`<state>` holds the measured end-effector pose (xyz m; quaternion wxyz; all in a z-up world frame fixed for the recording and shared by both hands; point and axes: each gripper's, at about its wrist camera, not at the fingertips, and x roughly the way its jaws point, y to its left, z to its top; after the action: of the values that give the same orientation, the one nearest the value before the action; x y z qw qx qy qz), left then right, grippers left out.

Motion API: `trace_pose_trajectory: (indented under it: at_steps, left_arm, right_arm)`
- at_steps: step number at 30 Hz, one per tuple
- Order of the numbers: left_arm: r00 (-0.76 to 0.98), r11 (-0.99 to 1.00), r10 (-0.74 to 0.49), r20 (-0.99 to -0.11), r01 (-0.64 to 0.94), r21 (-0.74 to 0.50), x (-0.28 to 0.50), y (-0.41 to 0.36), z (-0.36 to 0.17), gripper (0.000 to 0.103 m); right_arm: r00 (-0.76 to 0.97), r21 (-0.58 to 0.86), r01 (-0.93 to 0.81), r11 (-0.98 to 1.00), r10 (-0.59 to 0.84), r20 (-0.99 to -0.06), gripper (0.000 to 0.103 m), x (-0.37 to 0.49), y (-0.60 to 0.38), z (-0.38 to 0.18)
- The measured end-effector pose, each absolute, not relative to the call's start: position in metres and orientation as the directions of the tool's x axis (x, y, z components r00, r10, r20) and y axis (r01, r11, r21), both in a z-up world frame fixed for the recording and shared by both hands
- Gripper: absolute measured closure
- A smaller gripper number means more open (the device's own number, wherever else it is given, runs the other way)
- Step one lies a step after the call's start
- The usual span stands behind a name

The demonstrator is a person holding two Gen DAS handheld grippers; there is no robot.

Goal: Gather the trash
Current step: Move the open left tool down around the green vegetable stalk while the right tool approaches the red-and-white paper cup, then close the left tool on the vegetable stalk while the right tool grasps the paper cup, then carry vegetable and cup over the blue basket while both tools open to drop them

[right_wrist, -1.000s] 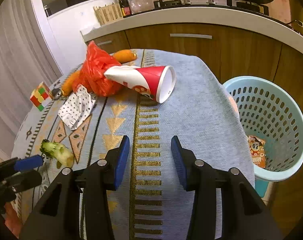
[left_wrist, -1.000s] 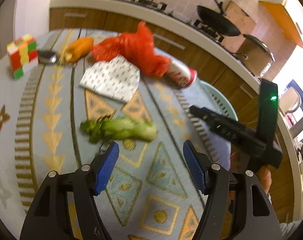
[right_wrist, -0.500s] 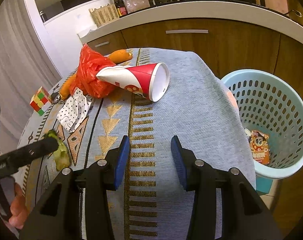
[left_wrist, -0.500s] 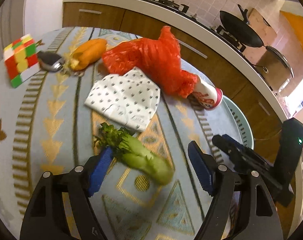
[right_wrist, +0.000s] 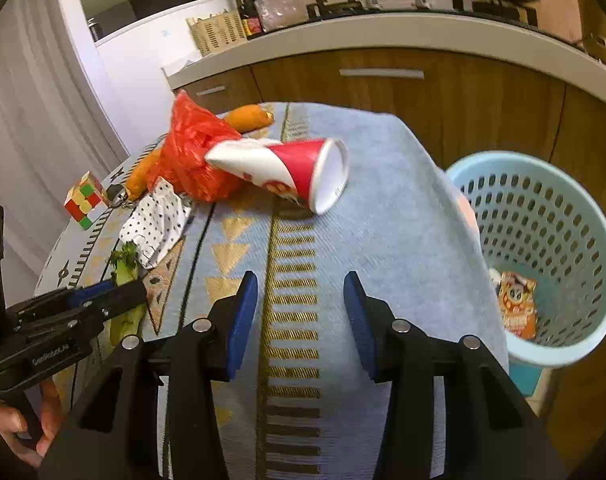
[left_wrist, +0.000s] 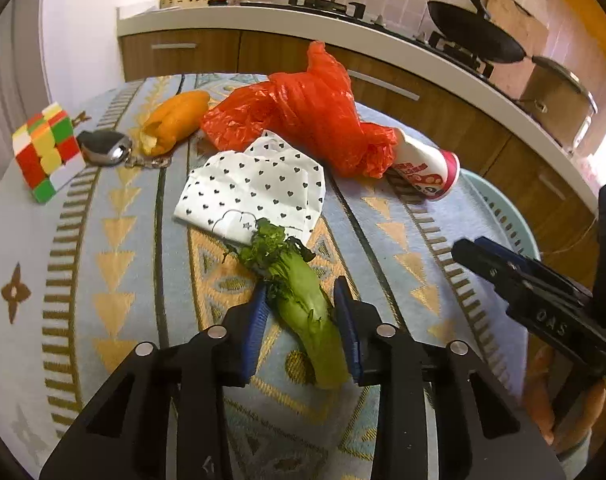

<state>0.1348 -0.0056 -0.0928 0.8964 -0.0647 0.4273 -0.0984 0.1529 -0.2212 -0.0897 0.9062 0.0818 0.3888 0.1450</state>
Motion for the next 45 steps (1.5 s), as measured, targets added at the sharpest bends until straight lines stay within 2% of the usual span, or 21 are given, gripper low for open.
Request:
trace_pose_trajectory:
  at_steps: [4,7,11,14,23,25,27,30,36,40,45]
  left_arm:
    - [0.645,0.958,-0.275,-0.713,0.121,-0.26,0.125,0.004,-0.092,0.075]
    - [0.664,0.945,-0.302,-0.684,0.113,-0.307,0.12,0.013,-0.091,0.077]
    - [0.686,0.95,-0.289,-0.667,0.123,-0.286,0.114,0.009,-0.088,0.078]
    - [0.7,0.96,-0.268,-0.663,0.134,-0.246,0.11,0.003,-0.086,0.079]
    - [0.706,0.962,-0.264,-0.658,0.141,-0.235,0.109,0.0,-0.083,0.079]
    - [0.702,0.958,-0.273,-0.658,0.14,-0.249,0.11,0.001,-0.083,0.079]
    - [0.7,0.956,-0.279,-0.657,0.139,-0.258,0.111,0.003,-0.083,0.079]
    - [0.698,0.954,-0.285,-0.656,0.14,-0.266,0.111,0.004,-0.084,0.079]
    - [0.694,0.948,-0.298,-0.656,0.137,-0.286,0.112,0.007,-0.085,0.079]
    - [0.691,0.945,-0.306,-0.655,0.136,-0.298,0.113,0.009,-0.085,0.079]
    - [0.695,0.946,-0.302,-0.653,0.136,-0.293,0.112,0.008,-0.084,0.08]
  right_arm:
    - [0.675,0.245,-0.212,0.946,0.323,-0.663,0.062,0.163,-0.217,-0.074]
    - [0.68,0.242,-0.208,0.948,0.317,-0.661,0.052,0.177,-0.214,-0.068]
    - [0.689,0.225,-0.201,0.953,0.301,-0.66,0.049,0.191,-0.21,-0.06]
    - [0.725,0.125,-0.212,0.969,0.242,-0.645,0.033,0.192,-0.201,-0.05]
    - [0.717,-0.141,-0.339,0.93,0.158,-0.679,0.032,0.208,-0.157,-0.053]
    - [0.707,-0.176,-0.346,0.922,0.133,-0.694,0.034,0.213,-0.149,-0.06]
    - [0.698,-0.182,-0.343,0.922,0.12,-0.706,0.049,0.22,-0.148,-0.065]
    - [0.689,-0.147,-0.304,0.941,0.111,-0.716,0.059,0.229,-0.161,-0.064]
    - [0.652,0.034,-0.237,0.971,0.184,-0.735,0.067,0.24,-0.211,-0.062]
    - [0.631,0.183,-0.207,0.961,0.274,-0.725,0.068,0.241,-0.243,-0.068]
    - [0.632,0.253,-0.191,0.948,0.316,-0.708,0.069,0.239,-0.254,-0.068]
